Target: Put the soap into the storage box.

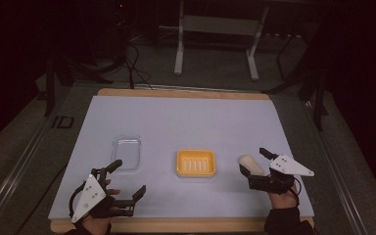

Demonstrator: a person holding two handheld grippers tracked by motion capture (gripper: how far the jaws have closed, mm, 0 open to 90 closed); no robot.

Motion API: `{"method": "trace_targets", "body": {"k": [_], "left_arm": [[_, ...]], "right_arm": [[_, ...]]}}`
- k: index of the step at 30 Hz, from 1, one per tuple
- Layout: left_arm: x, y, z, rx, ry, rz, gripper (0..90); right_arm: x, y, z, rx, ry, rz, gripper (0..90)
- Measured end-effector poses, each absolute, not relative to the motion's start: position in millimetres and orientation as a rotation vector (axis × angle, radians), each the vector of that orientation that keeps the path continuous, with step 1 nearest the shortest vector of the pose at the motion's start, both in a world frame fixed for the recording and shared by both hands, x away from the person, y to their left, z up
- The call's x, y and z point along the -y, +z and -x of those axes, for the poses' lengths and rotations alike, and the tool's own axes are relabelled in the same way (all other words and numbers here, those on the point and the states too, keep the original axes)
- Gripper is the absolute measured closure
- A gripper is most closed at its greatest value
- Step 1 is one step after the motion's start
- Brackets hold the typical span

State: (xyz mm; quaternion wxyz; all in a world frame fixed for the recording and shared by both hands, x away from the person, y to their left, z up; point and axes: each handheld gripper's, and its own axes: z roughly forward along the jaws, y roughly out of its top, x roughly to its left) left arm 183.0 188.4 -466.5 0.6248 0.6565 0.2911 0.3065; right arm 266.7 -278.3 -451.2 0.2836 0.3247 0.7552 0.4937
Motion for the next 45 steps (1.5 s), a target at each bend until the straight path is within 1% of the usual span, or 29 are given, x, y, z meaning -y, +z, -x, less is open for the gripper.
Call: {"method": "trace_targets", "body": {"k": [17,23,29,39,45], "left_arm": [[-184.4,-467.1,-182.3,-0.636,0.685,-1.542,0.7],[-183.6,-467.7,-182.3,-0.633,0.68,-1.553,0.7],[-182.2,-468.8,-182.8,-0.63,0.672,-1.572,0.7],[-180.2,-469.9,-183.6,-0.624,0.666,-1.595,0.7],[-180.3,-469.9,-183.6,-0.623,0.663,-1.596,0.7]], "right_arm": [[271.7,-450.4,-274.2,-2.228,1.366,-0.87,10.6],[268.2,-443.9,-278.5,-2.319,1.3,-0.823,10.7],[265.8,-447.8,-285.6,-2.473,1.191,-0.774,10.7],[261.1,-448.0,-285.9,-2.623,1.091,-0.694,10.7],[259.5,-448.8,-285.5,-2.71,1.024,-0.711,10.8]]}}
